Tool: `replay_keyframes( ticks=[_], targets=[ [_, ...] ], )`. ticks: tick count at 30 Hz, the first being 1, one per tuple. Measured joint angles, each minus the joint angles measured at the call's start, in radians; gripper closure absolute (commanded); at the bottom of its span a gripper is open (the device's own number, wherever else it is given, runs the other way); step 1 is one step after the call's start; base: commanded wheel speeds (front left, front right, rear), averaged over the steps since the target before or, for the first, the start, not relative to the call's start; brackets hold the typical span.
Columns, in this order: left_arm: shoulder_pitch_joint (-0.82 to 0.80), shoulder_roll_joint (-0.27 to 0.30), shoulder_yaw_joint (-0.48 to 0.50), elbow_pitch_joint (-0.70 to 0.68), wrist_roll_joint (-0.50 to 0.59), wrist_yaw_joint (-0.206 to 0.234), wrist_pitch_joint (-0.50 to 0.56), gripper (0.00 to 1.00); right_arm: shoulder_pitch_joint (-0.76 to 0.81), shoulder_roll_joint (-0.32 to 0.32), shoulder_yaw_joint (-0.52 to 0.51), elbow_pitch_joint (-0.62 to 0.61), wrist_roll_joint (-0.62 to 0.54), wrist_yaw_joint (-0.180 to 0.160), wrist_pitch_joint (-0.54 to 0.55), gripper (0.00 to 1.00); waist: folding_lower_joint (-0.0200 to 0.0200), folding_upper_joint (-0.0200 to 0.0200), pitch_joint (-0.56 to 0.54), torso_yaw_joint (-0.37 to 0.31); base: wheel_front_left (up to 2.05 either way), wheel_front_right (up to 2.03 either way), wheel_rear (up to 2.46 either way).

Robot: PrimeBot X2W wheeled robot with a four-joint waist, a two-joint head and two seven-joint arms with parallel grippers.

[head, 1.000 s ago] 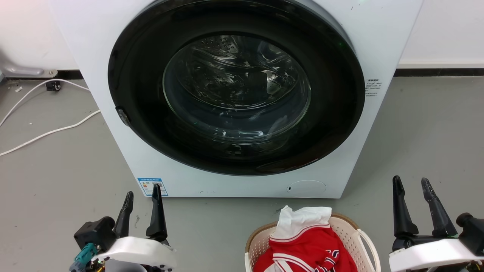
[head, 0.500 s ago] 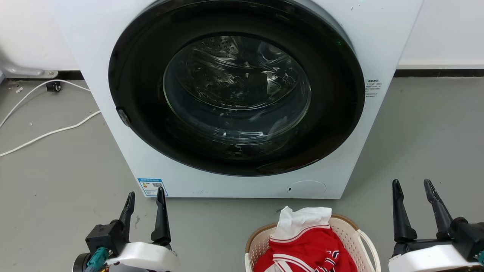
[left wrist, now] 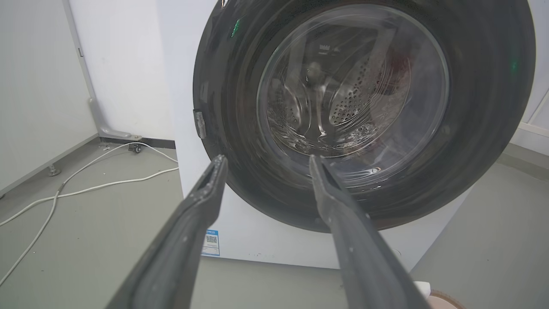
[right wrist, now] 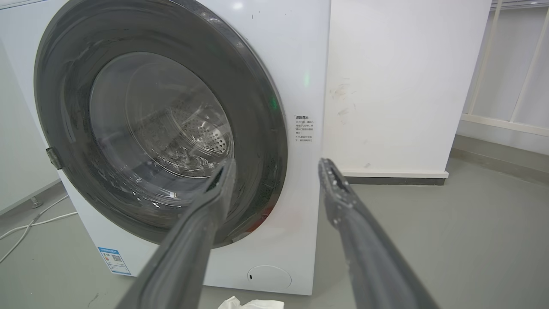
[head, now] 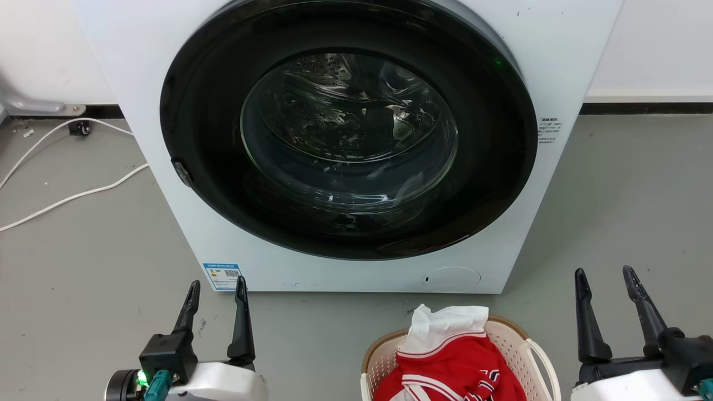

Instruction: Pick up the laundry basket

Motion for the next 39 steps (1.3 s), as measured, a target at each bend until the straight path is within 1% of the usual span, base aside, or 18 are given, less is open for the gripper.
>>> replay_keyframes(
  ticks=[17,27,39],
  targets=[
    [0.018,0.001,-0.006,-0.006,0.106,0.011,-0.028,0.00,0.020,-0.001,0.001,-0.001,-0.053,0.000,-0.032,0.00,0.0000,0.0000,0.001,0.000,0.00,0.00,0.00],
    [0.019,0.001,-0.006,-0.003,0.097,0.012,-0.030,0.00,0.022,-0.001,0.002,0.006,-0.026,0.000,-0.032,0.00,0.0000,0.0000,0.001,0.001,0.00,0.00,0.00],
    [0.019,0.001,-0.006,0.000,0.095,0.012,-0.030,0.00,0.022,-0.001,0.009,0.009,-0.023,0.000,-0.033,0.00,0.0000,0.0000,0.003,0.001,0.00,0.00,0.00]
  ],
)
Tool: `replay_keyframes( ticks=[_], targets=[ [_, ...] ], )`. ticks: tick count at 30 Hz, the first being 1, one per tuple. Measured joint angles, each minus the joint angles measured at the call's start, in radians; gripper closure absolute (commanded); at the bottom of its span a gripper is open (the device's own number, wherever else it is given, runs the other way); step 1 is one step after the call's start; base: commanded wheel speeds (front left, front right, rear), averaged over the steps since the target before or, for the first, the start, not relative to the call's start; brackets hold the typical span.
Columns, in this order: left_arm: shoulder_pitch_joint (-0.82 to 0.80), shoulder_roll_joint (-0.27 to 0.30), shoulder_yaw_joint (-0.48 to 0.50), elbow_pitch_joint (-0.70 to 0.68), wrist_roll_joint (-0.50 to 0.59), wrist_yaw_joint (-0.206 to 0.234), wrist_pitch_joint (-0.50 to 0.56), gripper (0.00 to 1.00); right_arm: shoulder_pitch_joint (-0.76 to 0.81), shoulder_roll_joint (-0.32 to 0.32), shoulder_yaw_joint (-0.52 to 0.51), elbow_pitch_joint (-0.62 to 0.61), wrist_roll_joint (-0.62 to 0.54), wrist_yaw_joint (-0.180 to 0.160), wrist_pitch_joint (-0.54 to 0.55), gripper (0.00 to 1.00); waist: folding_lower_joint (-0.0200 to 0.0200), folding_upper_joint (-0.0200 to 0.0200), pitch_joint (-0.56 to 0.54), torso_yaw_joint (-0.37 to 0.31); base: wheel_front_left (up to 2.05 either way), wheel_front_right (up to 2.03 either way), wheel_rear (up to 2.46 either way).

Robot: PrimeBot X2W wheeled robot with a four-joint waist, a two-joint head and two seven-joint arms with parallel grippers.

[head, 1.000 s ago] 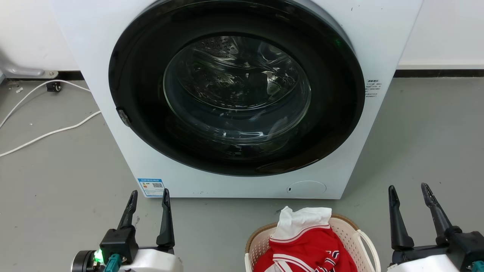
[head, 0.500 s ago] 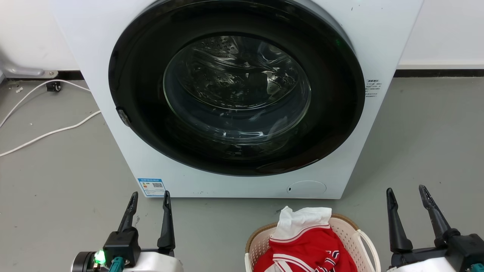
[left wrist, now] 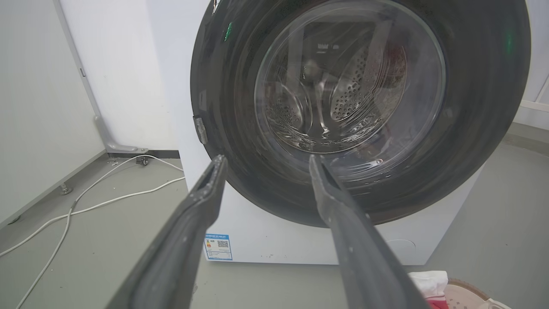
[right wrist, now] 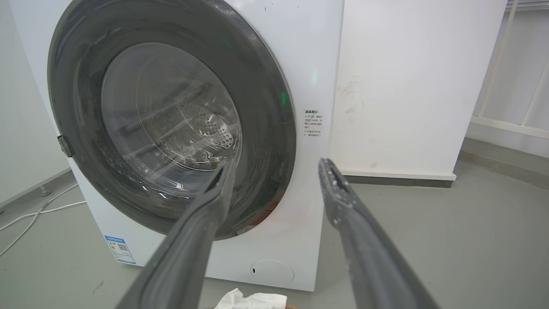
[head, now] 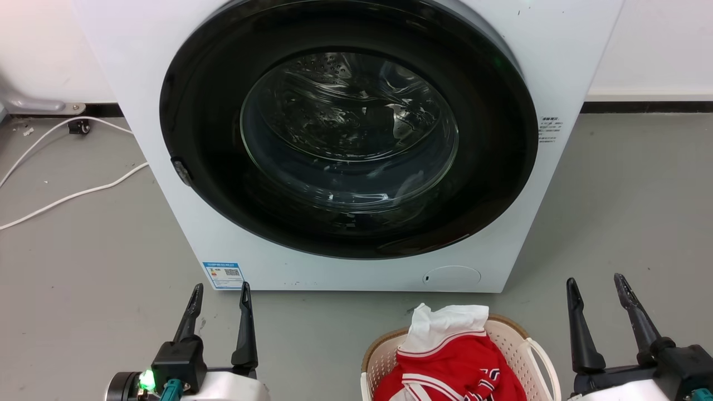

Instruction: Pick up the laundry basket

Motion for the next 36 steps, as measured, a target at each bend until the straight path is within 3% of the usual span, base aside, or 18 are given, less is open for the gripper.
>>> replay_keyframes(
  ticks=[8,16,36],
  targets=[
    [-0.004,0.001,-0.023,0.040,-0.019,-0.005,0.000,0.00,-0.007,0.000,-0.028,0.024,-0.010,0.000,0.000,0.00,0.0000,0.0000,0.020,-0.013,0.00,0.00,0.00],
    [-0.056,0.001,-0.109,0.139,-0.053,-0.033,0.000,0.00,-0.057,-0.001,-0.106,0.128,-0.063,0.000,0.000,0.00,0.0000,0.0000,0.077,-0.026,0.00,0.00,0.00],
    [-0.365,0.000,-0.304,0.598,-0.131,-0.149,0.000,0.00,-0.375,-0.008,-0.166,0.549,-0.213,0.000,0.000,0.00,0.0003,0.0000,0.416,-0.058,0.00,0.00,0.00]
  ],
)
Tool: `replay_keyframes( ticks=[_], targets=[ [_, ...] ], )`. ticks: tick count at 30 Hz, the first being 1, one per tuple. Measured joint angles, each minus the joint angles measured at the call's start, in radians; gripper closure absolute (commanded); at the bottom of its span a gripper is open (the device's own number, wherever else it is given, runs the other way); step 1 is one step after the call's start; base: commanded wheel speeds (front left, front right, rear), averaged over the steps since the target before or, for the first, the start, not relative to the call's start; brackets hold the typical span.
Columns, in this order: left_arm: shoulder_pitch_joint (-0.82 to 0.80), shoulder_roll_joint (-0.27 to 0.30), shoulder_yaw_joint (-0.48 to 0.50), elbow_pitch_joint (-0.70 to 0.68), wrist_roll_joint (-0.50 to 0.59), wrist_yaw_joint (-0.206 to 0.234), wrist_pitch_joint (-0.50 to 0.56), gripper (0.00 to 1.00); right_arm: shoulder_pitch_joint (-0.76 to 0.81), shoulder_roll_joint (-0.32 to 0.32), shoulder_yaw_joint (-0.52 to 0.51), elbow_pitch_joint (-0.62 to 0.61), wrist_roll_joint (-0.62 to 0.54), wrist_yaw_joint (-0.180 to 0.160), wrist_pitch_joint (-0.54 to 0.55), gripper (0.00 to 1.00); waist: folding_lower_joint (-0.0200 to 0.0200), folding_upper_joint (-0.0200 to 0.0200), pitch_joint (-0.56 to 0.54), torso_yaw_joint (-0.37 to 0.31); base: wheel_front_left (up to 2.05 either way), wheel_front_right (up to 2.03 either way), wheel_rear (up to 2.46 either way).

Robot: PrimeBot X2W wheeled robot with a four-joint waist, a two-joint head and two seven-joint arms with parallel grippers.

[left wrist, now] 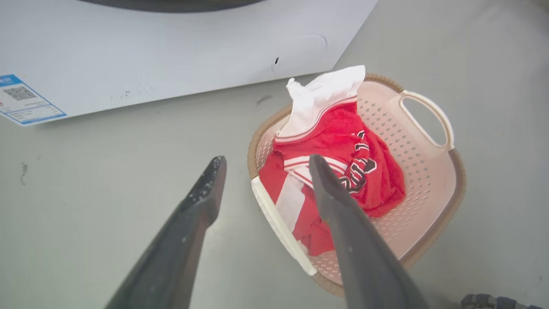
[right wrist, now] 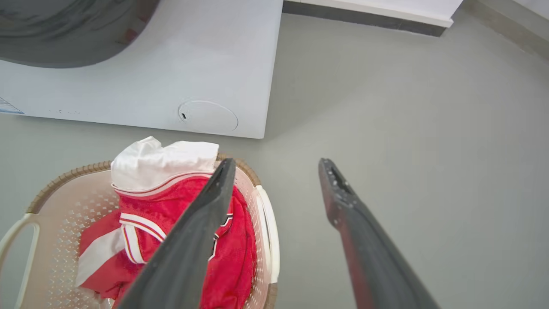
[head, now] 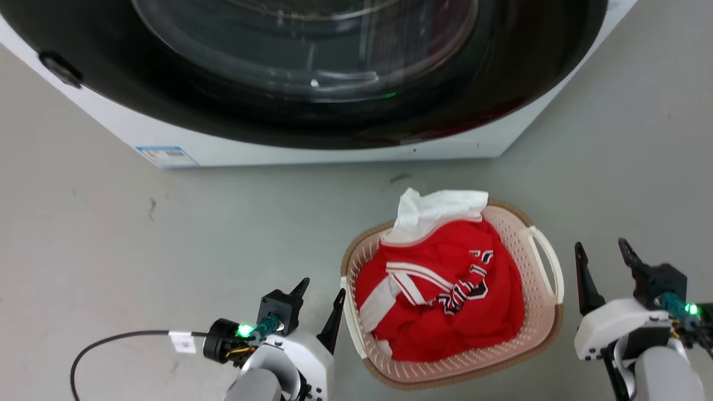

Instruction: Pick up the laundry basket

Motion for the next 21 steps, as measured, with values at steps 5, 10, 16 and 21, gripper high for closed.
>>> replay_keyframes(
  ticks=[5,10,16,21],
  targets=[
    [-0.073,0.000,-0.053,0.076,0.012,-0.016,0.000,0.00,-0.086,-0.022,-0.009,0.095,-0.028,0.000,0.000,0.00,0.0000,0.0000,0.091,-0.008,0.00,0.00,0.00],
    [-0.119,0.000,-0.094,0.131,0.010,-0.023,0.000,0.00,-0.151,-0.030,-0.018,0.170,-0.046,0.000,0.000,0.00,0.0000,0.0000,0.175,-0.007,0.00,0.00,0.00],
    [-0.167,0.001,-0.122,0.170,-0.010,-0.027,0.000,0.00,-0.211,-0.043,-0.024,0.242,-0.074,0.000,0.000,0.00,0.0000,0.0000,0.256,0.005,0.00,0.00,0.00],
    [-0.206,0.000,-0.146,0.179,-0.017,-0.028,0.000,0.00,-0.262,-0.052,-0.033,0.284,-0.097,0.000,0.000,0.00,-0.0001,-0.0001,0.316,0.017,0.00,0.00,0.00]
  ],
)
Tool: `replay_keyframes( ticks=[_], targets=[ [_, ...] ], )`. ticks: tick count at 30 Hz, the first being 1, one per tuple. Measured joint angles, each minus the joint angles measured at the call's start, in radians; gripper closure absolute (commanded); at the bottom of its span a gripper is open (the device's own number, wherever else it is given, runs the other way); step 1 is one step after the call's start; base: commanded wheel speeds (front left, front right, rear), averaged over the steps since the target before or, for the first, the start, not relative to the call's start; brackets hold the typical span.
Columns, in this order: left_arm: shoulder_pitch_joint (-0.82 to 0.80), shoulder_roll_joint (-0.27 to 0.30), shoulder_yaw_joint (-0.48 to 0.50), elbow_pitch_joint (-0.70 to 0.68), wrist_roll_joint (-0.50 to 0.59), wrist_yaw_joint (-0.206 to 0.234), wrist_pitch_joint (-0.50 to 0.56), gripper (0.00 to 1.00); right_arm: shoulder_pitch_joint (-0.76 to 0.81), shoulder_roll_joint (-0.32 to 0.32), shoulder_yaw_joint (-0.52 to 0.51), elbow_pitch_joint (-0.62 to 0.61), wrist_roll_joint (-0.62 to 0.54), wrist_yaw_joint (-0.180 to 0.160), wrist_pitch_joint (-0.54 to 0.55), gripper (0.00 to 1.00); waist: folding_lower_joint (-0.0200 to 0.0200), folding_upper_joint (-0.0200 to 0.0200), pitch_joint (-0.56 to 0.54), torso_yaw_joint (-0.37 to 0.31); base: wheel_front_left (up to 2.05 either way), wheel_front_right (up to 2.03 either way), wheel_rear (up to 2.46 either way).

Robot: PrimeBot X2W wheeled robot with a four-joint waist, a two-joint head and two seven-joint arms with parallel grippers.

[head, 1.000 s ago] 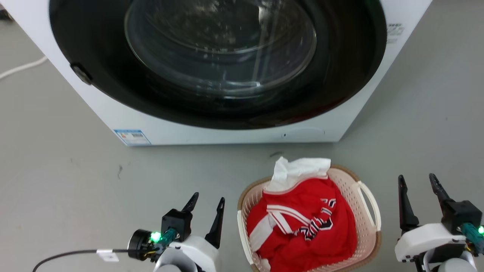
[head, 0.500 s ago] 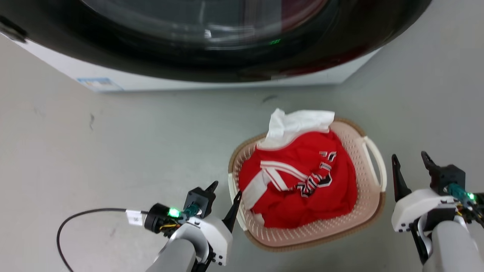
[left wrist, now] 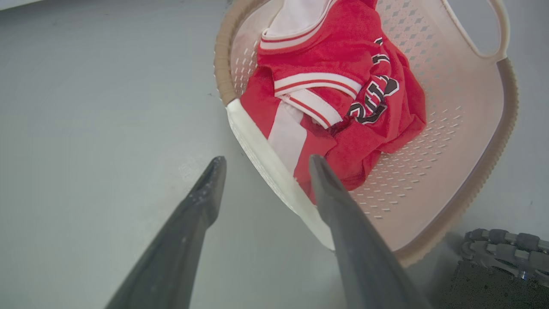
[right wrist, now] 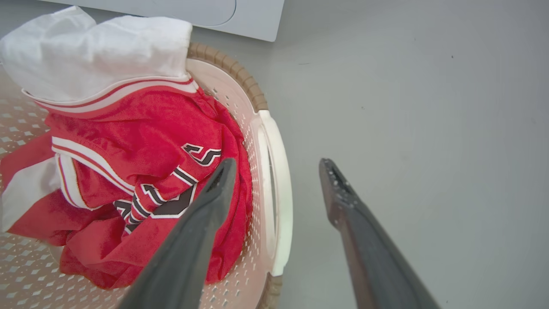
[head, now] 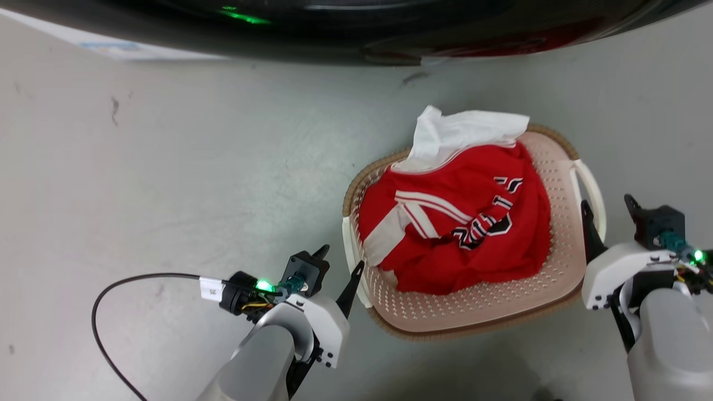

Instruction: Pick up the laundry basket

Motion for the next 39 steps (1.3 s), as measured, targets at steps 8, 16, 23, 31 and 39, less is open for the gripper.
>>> replay_keyframes(
  ticks=[8,16,23,31,39],
  targets=[
    [-0.036,0.000,-0.035,0.019,-0.004,-0.001,0.000,0.00,-0.063,-0.008,-0.036,0.060,-0.049,0.000,0.000,0.00,0.0000,0.0000,0.072,0.015,0.00,0.00,0.00],
    [-0.061,-0.002,-0.073,0.029,-0.027,-0.001,-0.002,0.00,-0.103,-0.007,-0.076,0.108,-0.093,0.000,0.000,0.00,0.0000,0.0000,0.111,0.014,0.00,0.00,0.00],
    [-0.098,-0.002,-0.095,0.043,-0.036,-0.001,-0.003,0.00,-0.140,-0.003,-0.088,0.138,-0.117,0.000,0.000,0.00,0.0000,0.0000,0.153,0.012,0.00,0.00,0.00],
    [-0.123,-0.002,-0.109,0.047,-0.044,-0.003,-0.004,0.00,-0.178,-0.002,-0.087,0.186,-0.154,0.000,0.000,1.00,-0.0001,0.0000,0.184,0.014,0.00,0.00,0.00],
    [-0.134,0.001,-0.126,0.044,-0.061,0.002,-0.003,1.00,-0.198,-0.011,-0.082,0.247,-0.167,0.001,-0.006,1.00,-0.0003,0.0000,0.167,0.017,0.00,0.00,0.00]
  ],
)
